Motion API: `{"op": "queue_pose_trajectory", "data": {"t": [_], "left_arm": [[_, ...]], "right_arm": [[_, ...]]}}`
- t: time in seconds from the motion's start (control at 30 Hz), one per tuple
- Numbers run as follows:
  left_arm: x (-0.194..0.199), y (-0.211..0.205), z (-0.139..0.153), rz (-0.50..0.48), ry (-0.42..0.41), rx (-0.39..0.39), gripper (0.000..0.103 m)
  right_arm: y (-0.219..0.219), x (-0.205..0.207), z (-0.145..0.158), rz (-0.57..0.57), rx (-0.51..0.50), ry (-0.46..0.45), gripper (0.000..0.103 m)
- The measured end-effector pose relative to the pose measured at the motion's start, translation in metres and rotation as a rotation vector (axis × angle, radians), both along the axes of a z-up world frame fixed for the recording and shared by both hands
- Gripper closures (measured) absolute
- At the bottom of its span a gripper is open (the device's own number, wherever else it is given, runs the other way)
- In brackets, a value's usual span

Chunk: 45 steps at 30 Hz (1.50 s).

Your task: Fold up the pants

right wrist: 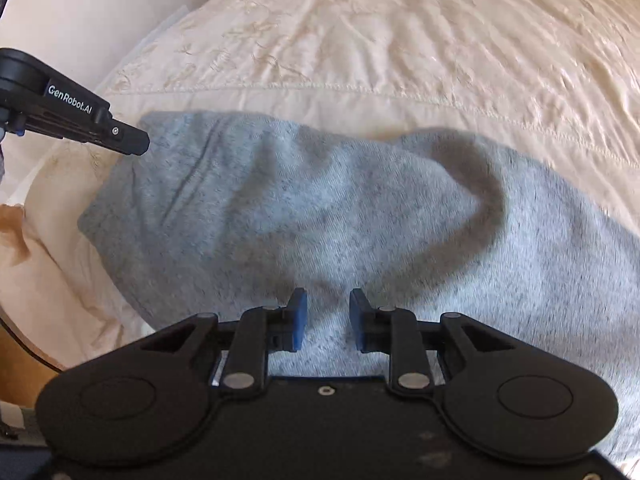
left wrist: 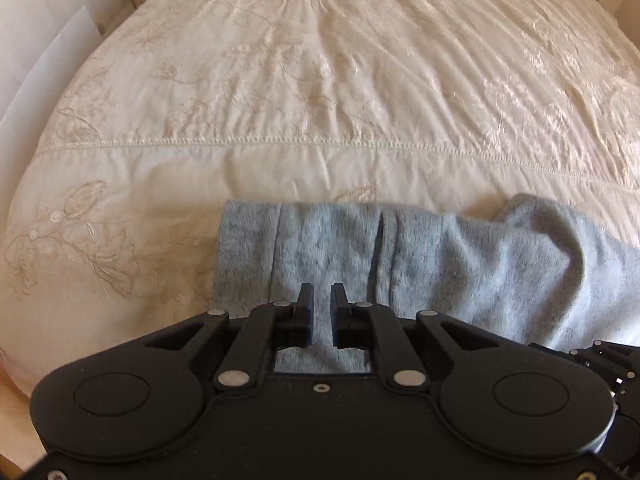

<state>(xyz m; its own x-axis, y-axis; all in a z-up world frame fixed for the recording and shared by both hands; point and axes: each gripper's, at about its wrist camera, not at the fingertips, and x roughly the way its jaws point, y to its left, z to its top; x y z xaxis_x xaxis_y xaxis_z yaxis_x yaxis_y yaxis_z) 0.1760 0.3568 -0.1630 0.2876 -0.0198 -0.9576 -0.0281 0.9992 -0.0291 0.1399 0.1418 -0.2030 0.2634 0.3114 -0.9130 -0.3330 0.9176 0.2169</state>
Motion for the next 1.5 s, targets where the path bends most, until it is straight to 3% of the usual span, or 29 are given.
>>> {"op": "queue_pose_trajectory", "data": {"t": [0.1, 0.23, 0.3, 0.37, 0.47, 0.63, 0.77, 0.9, 1.1, 1.37, 1.4, 1.43, 1.5], "left_arm": [[-0.023, 0.004, -0.030, 0.000, 0.112, 0.026, 0.089], [-0.049, 0.027, -0.057, 0.080, 0.255, -0.052, 0.089], [-0.056, 0.033, -0.064, 0.130, 0.317, -0.040, 0.093], [-0.058, 0.033, -0.054, 0.131, 0.283, -0.022, 0.096], [-0.048, 0.023, -0.017, 0.075, 0.201, -0.038, 0.096], [-0.013, -0.002, 0.052, -0.011, 0.000, -0.088, 0.092], [0.020, -0.019, 0.047, 0.038, -0.063, -0.101, 0.092], [0.027, -0.024, 0.005, 0.085, 0.013, -0.062, 0.091], [-0.021, -0.022, -0.058, 0.109, 0.205, -0.024, 0.088], [-0.033, -0.021, -0.066, 0.184, 0.227, -0.024, 0.088], [-0.032, -0.021, -0.066, 0.192, 0.232, -0.024, 0.089], [-0.031, -0.020, -0.067, 0.199, 0.235, -0.025, 0.089], [-0.031, -0.020, -0.067, 0.208, 0.235, -0.030, 0.089]], "right_arm": [[-0.001, -0.020, -0.021, -0.009, -0.022, 0.057, 0.077], [-0.004, -0.034, -0.029, -0.030, -0.014, 0.088, 0.077], [-0.007, -0.033, -0.029, -0.041, -0.004, 0.111, 0.079], [-0.009, -0.030, -0.025, -0.027, -0.010, 0.125, 0.079], [-0.019, -0.019, -0.003, -0.017, -0.002, 0.098, 0.078], [-0.035, 0.013, 0.036, -0.025, 0.074, 0.028, 0.078], [-0.049, 0.059, 0.045, -0.033, 0.092, -0.014, 0.078], [-0.061, 0.107, 0.036, -0.037, 0.076, -0.017, 0.075], [-0.065, 0.162, 0.014, 0.020, 0.056, 0.020, 0.071], [-0.044, 0.197, -0.029, 0.140, 0.064, 0.173, 0.069], [-0.043, 0.196, -0.031, 0.154, 0.089, 0.205, 0.073], [-0.043, 0.193, -0.030, 0.172, 0.129, 0.214, 0.085], [-0.042, 0.179, -0.017, 0.210, 0.150, 0.148, 0.098]]}}
